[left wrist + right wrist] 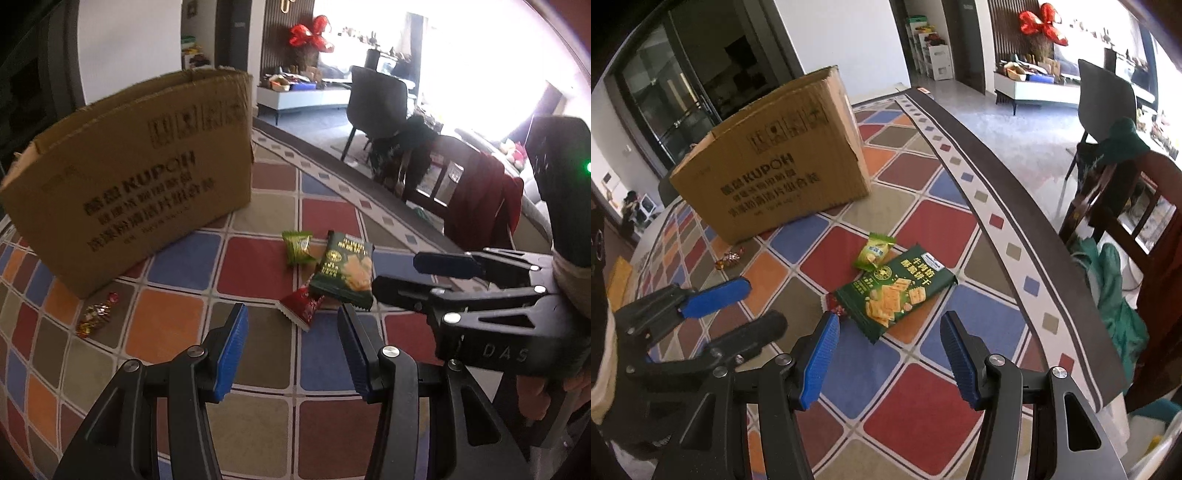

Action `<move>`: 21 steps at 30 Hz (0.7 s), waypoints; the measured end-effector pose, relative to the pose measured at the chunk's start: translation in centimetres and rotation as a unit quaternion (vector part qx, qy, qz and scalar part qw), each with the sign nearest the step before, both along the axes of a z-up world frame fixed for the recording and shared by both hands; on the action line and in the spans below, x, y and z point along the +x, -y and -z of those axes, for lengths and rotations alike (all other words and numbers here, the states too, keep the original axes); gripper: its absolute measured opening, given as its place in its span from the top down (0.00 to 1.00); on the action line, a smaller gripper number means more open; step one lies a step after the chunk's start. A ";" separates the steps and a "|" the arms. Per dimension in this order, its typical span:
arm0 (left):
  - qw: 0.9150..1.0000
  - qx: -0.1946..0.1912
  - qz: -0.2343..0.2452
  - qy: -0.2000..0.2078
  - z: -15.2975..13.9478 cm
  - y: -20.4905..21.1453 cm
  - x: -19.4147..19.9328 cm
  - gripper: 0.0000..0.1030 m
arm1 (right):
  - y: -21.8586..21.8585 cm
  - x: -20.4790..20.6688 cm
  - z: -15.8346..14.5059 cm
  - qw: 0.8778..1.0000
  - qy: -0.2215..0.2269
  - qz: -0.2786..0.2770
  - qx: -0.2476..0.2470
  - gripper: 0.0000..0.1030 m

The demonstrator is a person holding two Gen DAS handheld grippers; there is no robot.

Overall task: Organize snacks
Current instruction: 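Move both open tools down to the green cracker packet and red candy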

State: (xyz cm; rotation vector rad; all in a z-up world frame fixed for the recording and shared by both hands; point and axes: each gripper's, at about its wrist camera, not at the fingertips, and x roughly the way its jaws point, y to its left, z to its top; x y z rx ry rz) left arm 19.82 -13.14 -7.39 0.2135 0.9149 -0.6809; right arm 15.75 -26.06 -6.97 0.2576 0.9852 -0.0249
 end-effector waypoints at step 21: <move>0.998 0.020 0.056 -0.032 3.6 2.8 2.6 0.53 | 1.1 1.4 3.3 0.997 -0.028 0.034 0.071 0.44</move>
